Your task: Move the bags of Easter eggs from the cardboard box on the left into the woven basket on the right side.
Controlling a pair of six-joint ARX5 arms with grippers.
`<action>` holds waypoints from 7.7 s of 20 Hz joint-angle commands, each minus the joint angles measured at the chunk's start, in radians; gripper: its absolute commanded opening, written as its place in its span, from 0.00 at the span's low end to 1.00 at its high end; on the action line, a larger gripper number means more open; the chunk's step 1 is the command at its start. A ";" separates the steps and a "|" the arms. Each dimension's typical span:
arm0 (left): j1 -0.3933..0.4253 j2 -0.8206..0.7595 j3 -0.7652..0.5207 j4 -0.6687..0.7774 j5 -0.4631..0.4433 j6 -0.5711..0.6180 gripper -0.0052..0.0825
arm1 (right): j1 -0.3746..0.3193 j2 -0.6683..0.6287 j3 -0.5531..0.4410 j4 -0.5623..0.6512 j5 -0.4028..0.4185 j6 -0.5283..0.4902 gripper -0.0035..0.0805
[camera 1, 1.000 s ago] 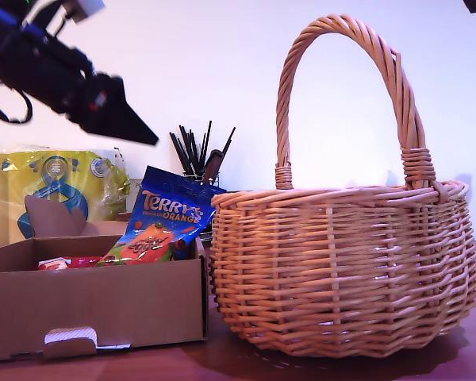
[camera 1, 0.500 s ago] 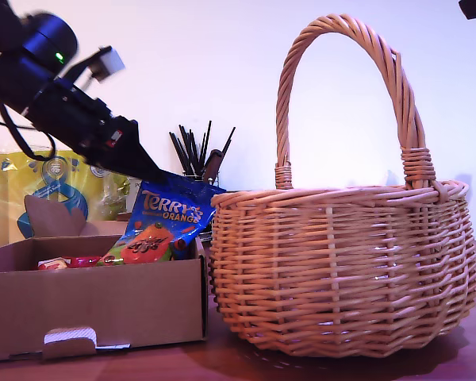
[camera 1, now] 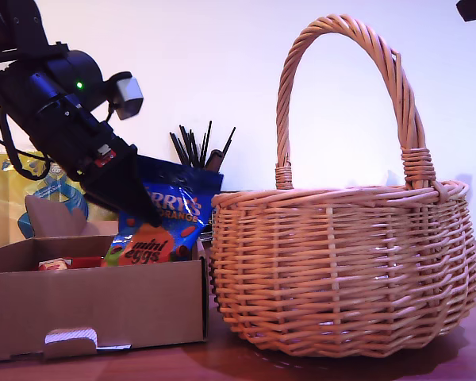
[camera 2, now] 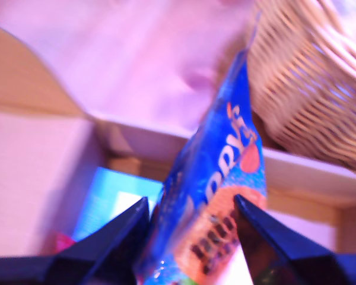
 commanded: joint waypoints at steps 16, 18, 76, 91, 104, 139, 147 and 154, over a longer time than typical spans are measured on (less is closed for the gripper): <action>-0.066 0.085 -0.009 -0.017 -0.088 0.042 0.17 | 0.002 0.005 0.008 0.018 -0.001 0.001 0.03; -0.066 0.084 -0.006 -0.021 -0.090 0.042 0.08 | 0.002 0.005 0.008 0.018 -0.001 0.001 0.03; -0.477 -0.018 0.051 0.296 -0.135 -1.106 0.45 | 0.008 0.005 0.008 0.025 -0.002 0.001 0.03; -0.257 -0.217 0.051 -0.098 -0.230 -0.784 0.14 | 0.008 0.005 0.008 0.026 -0.001 0.001 0.03; -0.106 -0.642 -0.369 0.068 -0.344 -0.421 0.03 | 0.008 0.005 0.008 0.026 0.000 0.000 0.03; 0.102 0.100 -0.061 -0.118 -0.337 -0.080 0.88 | 0.008 0.005 0.008 0.024 -0.001 0.002 0.03; 0.051 0.108 -0.061 -0.109 -0.327 -0.090 0.79 | 0.008 0.005 0.008 0.026 -0.001 0.002 0.03; 0.034 0.108 -0.053 -0.088 -0.358 -0.091 0.32 | 0.008 0.005 0.008 0.026 -0.001 0.002 0.03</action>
